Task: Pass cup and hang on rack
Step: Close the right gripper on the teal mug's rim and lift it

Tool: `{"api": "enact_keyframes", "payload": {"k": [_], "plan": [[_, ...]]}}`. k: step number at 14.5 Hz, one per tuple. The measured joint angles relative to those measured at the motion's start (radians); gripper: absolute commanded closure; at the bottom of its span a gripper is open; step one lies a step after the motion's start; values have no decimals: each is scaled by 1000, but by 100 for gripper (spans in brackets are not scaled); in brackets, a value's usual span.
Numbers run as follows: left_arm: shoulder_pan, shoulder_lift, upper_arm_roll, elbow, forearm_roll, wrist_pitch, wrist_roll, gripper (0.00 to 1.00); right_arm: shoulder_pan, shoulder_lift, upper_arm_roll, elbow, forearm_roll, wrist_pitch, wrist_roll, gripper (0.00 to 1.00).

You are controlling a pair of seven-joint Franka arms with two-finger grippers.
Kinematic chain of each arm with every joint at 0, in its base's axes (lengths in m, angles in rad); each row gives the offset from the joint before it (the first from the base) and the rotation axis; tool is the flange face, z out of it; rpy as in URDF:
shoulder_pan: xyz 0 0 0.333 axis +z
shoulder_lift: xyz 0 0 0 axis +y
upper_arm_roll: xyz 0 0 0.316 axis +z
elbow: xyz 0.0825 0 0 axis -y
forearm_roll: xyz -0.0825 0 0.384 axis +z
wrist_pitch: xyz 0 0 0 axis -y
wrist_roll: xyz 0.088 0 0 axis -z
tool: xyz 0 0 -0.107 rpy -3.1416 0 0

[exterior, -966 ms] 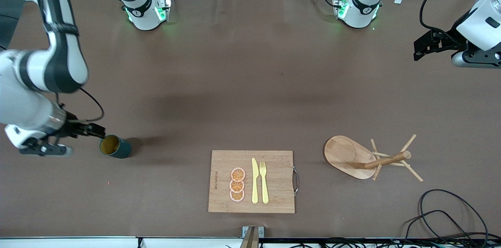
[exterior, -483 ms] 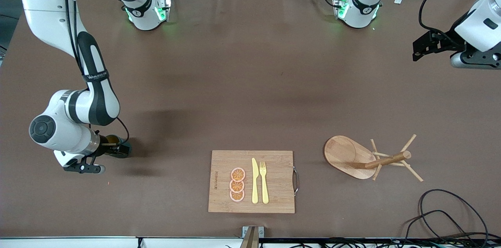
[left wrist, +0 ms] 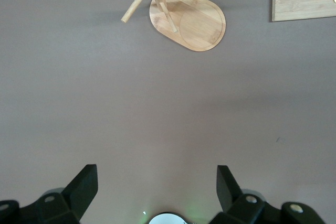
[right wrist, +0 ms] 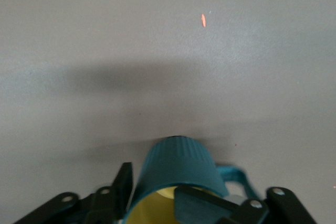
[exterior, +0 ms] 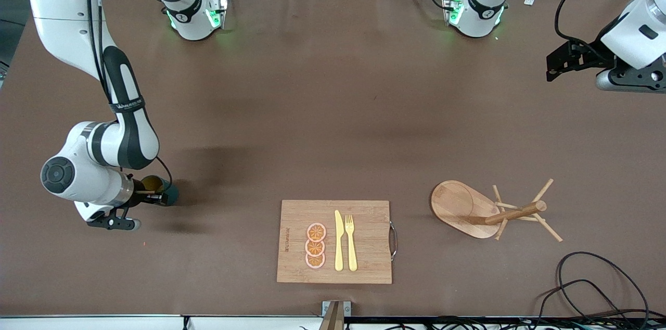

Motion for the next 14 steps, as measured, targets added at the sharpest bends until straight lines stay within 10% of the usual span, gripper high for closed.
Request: {"api": "enact_keyframes", "payload": {"k": [7, 14], "plan": [[2, 0, 0, 0, 0, 0, 0, 0, 26, -33, 5, 22, 13, -124, 75, 12], [1, 1, 0, 0, 0, 0, 0, 0, 35, -57, 3, -14, 15, -183, 122, 25]]}}
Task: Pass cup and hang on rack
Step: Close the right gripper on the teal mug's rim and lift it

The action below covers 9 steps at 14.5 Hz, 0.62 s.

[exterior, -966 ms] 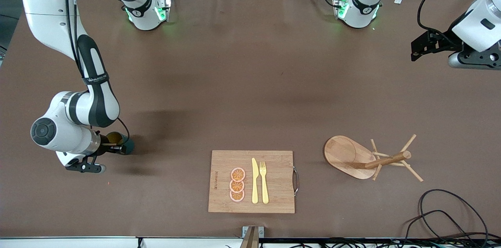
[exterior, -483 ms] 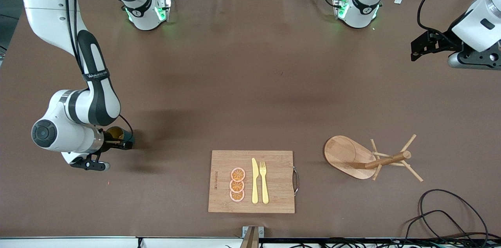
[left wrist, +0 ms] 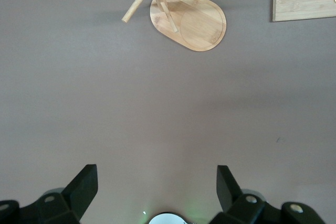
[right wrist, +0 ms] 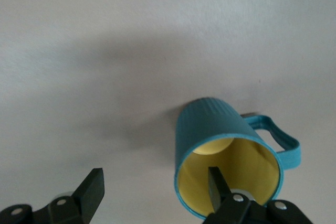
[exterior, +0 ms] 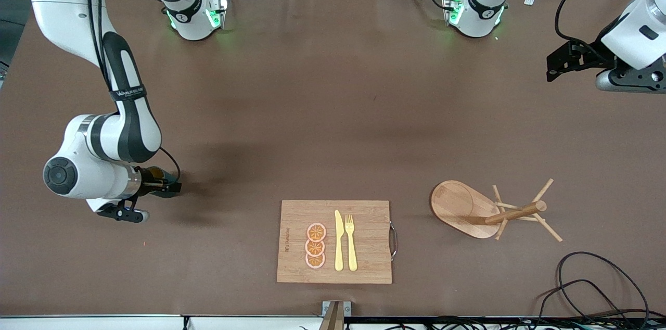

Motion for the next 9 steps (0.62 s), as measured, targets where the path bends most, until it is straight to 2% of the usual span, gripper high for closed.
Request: {"api": "enact_keyframes", "payload": {"k": [3, 5, 9], "plan": [[0, 0, 0, 0, 0, 0, 0, 0, -8, 0, -2, -67, 0, 77, 2, 73], [0, 0, -1, 0, 0, 0, 0, 0, -9, 0, -3, -78, 0, 96, 1, 96], [0, 0, -1, 0, 0, 0, 0, 0, -9, -7, -3, -47, 0, 101, -53, 100]]}}
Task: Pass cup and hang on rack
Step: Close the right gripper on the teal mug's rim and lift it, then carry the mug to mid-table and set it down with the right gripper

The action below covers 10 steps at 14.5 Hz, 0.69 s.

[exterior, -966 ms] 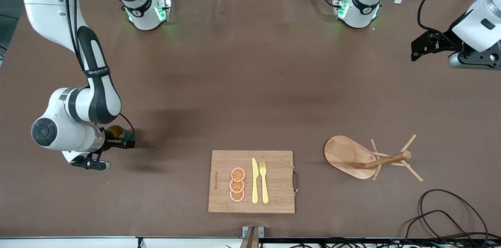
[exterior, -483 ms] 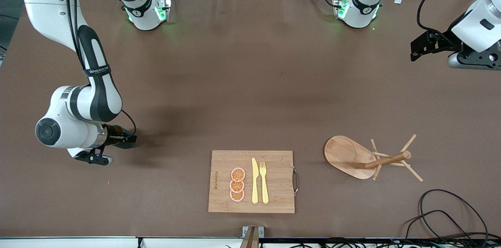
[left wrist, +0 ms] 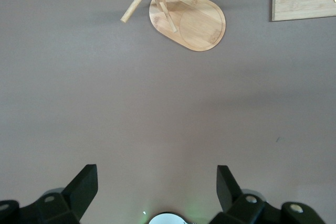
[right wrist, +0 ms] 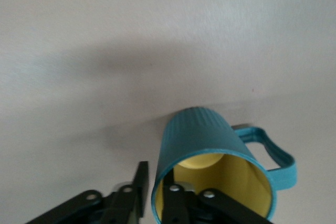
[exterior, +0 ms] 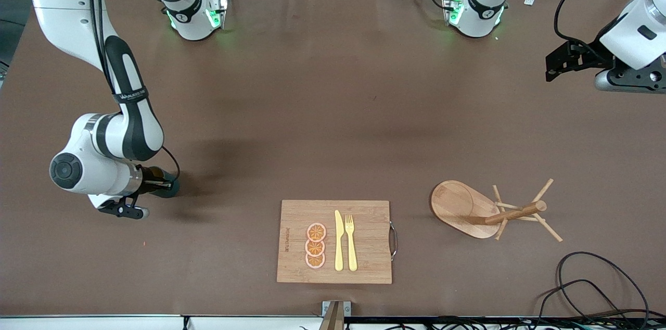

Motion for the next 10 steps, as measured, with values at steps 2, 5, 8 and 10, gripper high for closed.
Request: {"api": "enact_keyframes", "payload": {"k": [2, 5, 8, 10], "plan": [[0, 0, 0, 0, 0, 0, 0, 0, 1, -6, 1, 9, 0, 0, -34, 100], [0, 0, 0, 0, 0, 0, 0, 0, 27, -12, 9, 61, 1, -71, -37, 99], [0, 0, -1, 0, 0, 0, 2, 0, 121, -23, 17, 195, 4, -218, 118, 99], [-1, 1, -1, 0, 0, 0, 3, 0, 224, -26, 22, 250, 4, -236, 274, 99]]}}
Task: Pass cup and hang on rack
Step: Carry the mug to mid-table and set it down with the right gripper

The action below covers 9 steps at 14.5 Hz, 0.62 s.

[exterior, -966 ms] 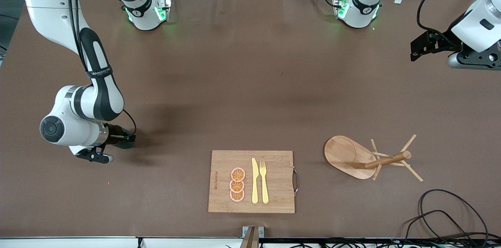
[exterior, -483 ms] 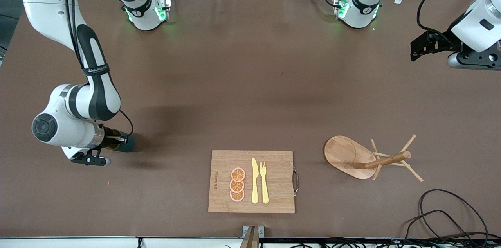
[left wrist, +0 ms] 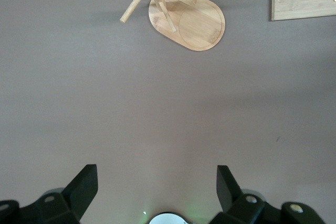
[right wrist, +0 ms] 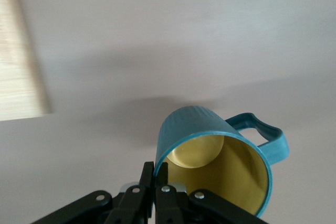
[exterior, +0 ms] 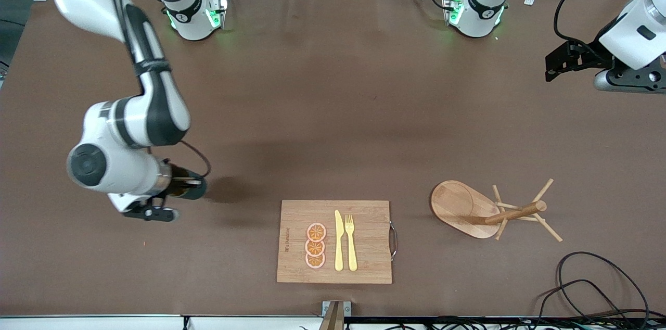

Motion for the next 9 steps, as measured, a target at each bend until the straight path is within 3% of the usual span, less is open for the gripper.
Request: {"api": "enact_keyframes", "payload": {"k": [4, 9], "plan": [[0, 0, -2, 0, 0, 0, 0, 0, 218, 37, 2, 98, 0, 15, 290, 99], [-1, 1, -3, 0, -1, 0, 0, 0, 448, 237, 4, 272, 0, 164, 669, 99]]}}
